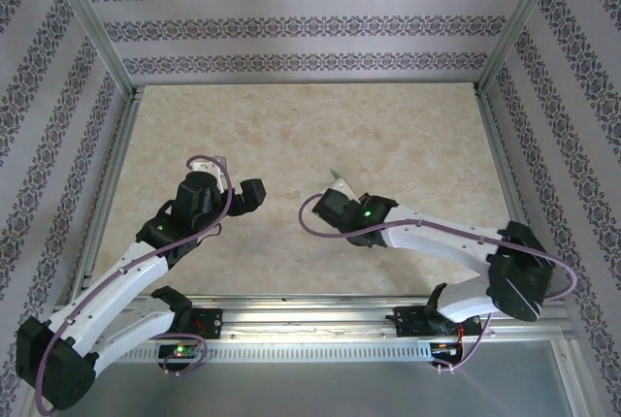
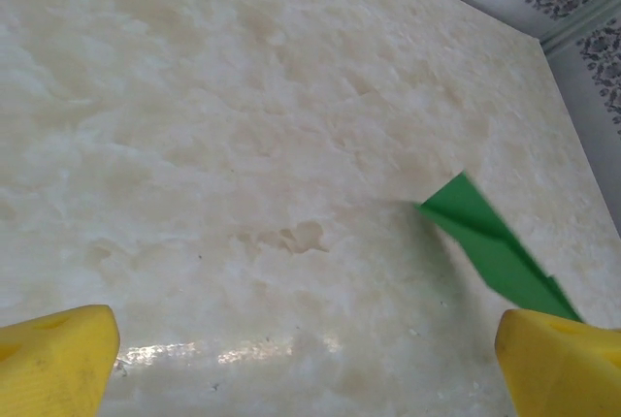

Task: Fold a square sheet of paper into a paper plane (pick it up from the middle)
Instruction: Turn over the paper at the center of the table.

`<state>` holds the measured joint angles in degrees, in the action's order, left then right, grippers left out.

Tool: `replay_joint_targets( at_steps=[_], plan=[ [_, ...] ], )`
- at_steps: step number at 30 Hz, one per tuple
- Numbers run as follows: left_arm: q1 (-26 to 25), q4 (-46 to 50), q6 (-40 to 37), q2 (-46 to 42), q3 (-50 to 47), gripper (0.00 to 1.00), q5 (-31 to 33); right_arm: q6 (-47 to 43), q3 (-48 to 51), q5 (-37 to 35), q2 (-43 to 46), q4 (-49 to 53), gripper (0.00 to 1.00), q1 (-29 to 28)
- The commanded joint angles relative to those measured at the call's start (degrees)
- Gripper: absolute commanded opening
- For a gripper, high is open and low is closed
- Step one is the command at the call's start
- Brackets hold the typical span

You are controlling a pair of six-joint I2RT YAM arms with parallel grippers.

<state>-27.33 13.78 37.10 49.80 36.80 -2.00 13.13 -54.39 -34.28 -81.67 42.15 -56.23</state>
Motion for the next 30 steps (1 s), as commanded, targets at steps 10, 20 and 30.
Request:
replay_joint_targets(
  at_steps=[10, 20, 30],
  plan=[
    [2.0, 3.3, 2.7, 3.3, 1.9, 0.95, -0.2, 2.8, -5.0, 21.3, -11.6, -3.1, 0.17, -5.6],
    [2.5, 0.8, 2.5, 12.9, 4.8, 0.69, -10.9, 17.1, 8.8, 47.9, 1.0, -25.6, 0.35, 8.1],
    [2.5, -4.1, 5.1, 25.1, 7.3, 0.28, -22.7, 30.7, 18.5, 64.6, -3.6, -43.4, 0.11, 20.6]
  ],
)
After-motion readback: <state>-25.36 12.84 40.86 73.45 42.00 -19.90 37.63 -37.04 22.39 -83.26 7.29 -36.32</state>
